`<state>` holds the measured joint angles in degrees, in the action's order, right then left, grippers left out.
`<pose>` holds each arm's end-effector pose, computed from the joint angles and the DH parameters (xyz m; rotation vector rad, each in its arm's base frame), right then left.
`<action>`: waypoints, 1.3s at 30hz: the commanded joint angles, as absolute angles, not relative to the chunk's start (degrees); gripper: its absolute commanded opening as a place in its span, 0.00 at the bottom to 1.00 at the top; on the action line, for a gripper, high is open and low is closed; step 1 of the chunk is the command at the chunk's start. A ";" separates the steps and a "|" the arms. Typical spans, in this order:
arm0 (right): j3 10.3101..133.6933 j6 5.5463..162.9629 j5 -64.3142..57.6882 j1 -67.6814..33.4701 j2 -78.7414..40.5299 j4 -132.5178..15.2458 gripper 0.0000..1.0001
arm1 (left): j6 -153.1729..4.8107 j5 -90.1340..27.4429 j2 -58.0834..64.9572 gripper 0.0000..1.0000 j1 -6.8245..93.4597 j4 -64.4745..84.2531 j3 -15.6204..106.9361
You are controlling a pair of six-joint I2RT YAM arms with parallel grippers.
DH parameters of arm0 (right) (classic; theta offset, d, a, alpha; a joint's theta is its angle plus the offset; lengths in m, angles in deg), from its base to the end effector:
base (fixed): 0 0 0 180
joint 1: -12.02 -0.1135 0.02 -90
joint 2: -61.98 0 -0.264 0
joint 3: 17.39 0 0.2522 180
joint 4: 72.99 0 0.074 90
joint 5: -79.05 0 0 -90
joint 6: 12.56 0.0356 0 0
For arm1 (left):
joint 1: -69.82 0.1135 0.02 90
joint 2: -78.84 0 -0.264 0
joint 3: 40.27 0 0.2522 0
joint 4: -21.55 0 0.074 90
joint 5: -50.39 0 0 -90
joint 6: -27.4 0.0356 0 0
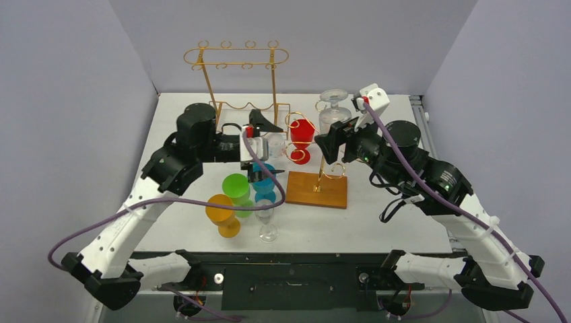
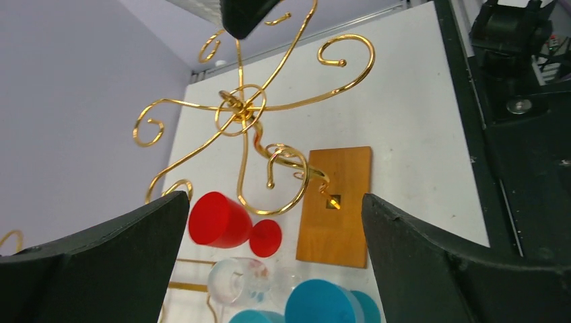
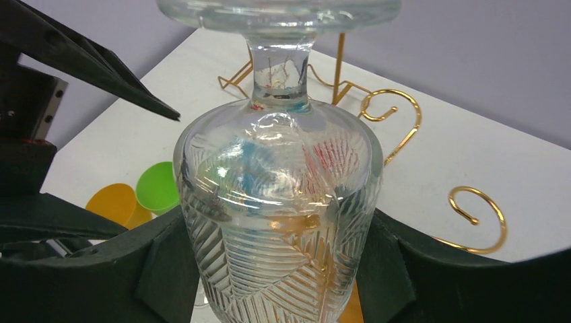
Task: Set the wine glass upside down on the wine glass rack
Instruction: Turn the wine glass upside down at the wine rack.
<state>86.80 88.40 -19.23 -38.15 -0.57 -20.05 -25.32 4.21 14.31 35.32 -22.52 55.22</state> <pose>0.1281 0.1456 0.4939 -0.5056 1.7393 0.6412 0.1672 -0.1448 0.4590 1.4328 1.0564 -0.6492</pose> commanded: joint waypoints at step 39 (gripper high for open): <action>72.43 88.30 -23.20 -33.51 20.10 -16.00 0.00 | -9.67 -14.84 -3.96 0.35 23.02 -13.64 58.10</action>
<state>71.94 87.53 -25.43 -34.02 17.66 -14.89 -12.36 -9.59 -6.78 23.47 -24.42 63.90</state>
